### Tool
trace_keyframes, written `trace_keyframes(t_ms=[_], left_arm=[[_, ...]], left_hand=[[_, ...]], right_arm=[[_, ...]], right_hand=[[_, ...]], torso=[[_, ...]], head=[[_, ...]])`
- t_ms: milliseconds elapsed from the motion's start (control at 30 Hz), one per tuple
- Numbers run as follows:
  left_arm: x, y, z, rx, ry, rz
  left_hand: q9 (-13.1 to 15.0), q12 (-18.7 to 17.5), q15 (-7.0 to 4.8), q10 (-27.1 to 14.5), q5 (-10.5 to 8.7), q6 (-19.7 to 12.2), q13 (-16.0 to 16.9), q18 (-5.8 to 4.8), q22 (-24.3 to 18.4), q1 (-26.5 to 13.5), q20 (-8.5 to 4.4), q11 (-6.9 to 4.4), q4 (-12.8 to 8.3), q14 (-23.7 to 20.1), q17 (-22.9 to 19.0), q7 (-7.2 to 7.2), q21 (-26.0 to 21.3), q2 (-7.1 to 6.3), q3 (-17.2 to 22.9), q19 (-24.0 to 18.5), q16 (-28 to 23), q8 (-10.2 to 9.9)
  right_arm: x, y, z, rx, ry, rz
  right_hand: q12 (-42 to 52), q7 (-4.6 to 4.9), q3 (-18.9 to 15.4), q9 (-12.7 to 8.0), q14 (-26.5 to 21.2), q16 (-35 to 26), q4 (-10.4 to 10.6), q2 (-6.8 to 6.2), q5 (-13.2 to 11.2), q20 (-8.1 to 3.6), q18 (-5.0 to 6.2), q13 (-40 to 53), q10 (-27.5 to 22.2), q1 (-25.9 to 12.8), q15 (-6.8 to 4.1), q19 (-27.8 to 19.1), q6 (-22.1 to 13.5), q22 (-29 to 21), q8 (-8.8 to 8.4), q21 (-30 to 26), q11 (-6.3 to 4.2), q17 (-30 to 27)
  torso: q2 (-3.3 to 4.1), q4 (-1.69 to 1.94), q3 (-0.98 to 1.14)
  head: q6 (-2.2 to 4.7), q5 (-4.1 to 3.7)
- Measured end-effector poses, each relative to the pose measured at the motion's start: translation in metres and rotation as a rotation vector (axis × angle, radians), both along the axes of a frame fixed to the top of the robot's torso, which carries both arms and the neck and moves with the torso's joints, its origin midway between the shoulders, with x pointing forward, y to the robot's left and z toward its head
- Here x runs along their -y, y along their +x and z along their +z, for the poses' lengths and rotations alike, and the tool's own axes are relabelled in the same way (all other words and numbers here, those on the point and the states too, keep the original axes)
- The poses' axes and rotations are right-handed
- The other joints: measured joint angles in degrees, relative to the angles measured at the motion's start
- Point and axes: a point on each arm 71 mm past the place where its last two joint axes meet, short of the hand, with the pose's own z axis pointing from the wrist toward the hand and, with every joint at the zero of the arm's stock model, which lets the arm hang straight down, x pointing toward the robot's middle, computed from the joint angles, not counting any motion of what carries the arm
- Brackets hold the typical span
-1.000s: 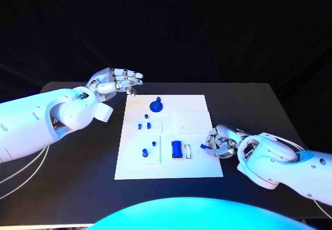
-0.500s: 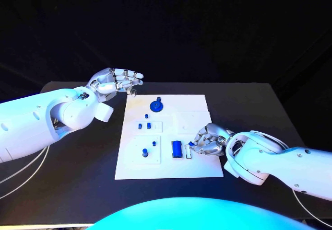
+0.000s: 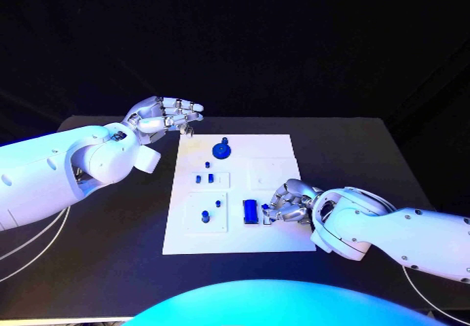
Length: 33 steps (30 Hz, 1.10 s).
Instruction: Assemble the parts on the task board
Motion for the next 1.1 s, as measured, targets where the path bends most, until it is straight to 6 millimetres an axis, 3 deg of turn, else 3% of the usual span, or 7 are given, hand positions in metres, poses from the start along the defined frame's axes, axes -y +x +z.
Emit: trace_keyframes(t_ms=[133, 300, 533, 700, 1100], left_arm=[[0.0, -0.0001, 0.0, -0.001, 0.0, -0.002], [0.0001, -0.0004, -0.0001, -0.002, 0.0, -0.004], [-0.0005, -0.0006, -0.0001, -0.004, 0.001, -0.005], [-0.0006, -0.0006, -0.0002, -0.005, 0.001, -0.006], [-0.0008, -0.0008, -0.0003, -0.007, 0.001, -0.007]], left_hand=[[0.0, 0.0, 0.0, 0.0, 0.0, 0.0, 0.05, 0.0, -0.08, 0.0, 0.0, 0.0, 0.0, 0.0, 0.0, 0.0, -0.22, 0.0, 0.0, 0.0, 0.0, 0.0], [0.0, 0.0, 0.0, 0.0, 0.0, 0.0, 0.05, 0.0, -0.08, 0.0, 0.0, 0.0, 0.0, 0.0, 0.0, 0.0, -0.22, 0.0, 0.0, 0.0, 0.0, 0.0], [0.0, 0.0, 0.0, 0.0, 0.0, 0.0, 0.05, 0.0, -0.07, 0.0, 0.0, 0.0, 0.0, 0.0, 0.0, 0.0, -0.22, 0.0, 0.0, 0.0, 0.0, 0.0], [0.0, 0.0, 0.0, 0.0, 0.0, 0.0, 0.05, 0.0, -0.07, 0.0, 0.0, 0.0, 0.0, 0.0, 0.0, 0.0, -0.22, 0.0, 0.0, 0.0, 0.0, 0.0], [-0.05, 0.0, 0.0, 0.0, 0.0, 0.0, 0.04, 0.0, -0.07, 0.0, 0.21, 0.0, 0.0, 0.0, 0.0, 0.0, -0.22, 0.0, 0.0, 0.21, 0.0, 0.0]], right_arm=[[-0.0017, 0.0008, -0.0009, -0.002, -0.003, 0.004], [-0.0019, 0.0017, -0.0018, -0.001, -0.013, 0.007], [-0.0012, 0.0019, -0.0041, -0.003, -0.037, 0.011], [-0.0019, 0.0021, -0.0038, 0.004, -0.048, 0.017], [-0.0042, 0.0023, -0.0033, 0.019, -0.062, 0.023]], right_hand=[[0.23, 0.17, -0.11, 0.18, 0.0, 0.0, 0.11, 0.02, -0.1, 0.0, 0.0, 0.0, 0.0, -0.27, 0.0, 0.0, 0.23, 0.0, 0.23, 0.0, 0.01, 0.0], [0.23, -0.53, -0.55, -0.06, 0.16, 0.0, 0.25, -0.22, -0.32, 0.0, 0.0, 0.0, 0.04, -0.52, -0.15, 0.0, 0.95, 0.05, -0.01, 0.0, 0.04, -0.01], [0.52, -0.52, -1.03, -0.11, 0.21, 0.0, 0.73, -0.16, -0.68, 0.0, 0.0, 0.0, 0.04, -1.07, -0.21, 0.0, 1.1, 0.04, -0.24, -0.07, 0.04, -0.01], [0.52, -1.01, -1.09, -0.09, 0.21, 0.0, 0.79, -0.45, -0.89, 0.0, 0.0, 0.0, 0.04, -1.35, -0.21, 0.0, 1.6, 0.04, -0.25, -0.23, 0.04, -0.01], [1.09, -1.19, -1.57, 0.06, 0.21, 0.0, 1.27, 0.0, -1.11, 0.0, 0.0, 0.0, -0.12, -1.79, -0.2, 0.0, 1.82, 0.03, 0.04, -0.44, -0.11, -0.02]], torso=[[0.0, -0.02, 0.02], [0.0, -0.03, 0.0], [0.0, 0.0, -0.01], [0.0, 0.0, 0.01], [0.01, 0.01, 0.03]], head=[[0.0, 0.01], [0.01, -0.03], [0.01, -0.01], [0.01, 0.01], [0.01, -0.07]])
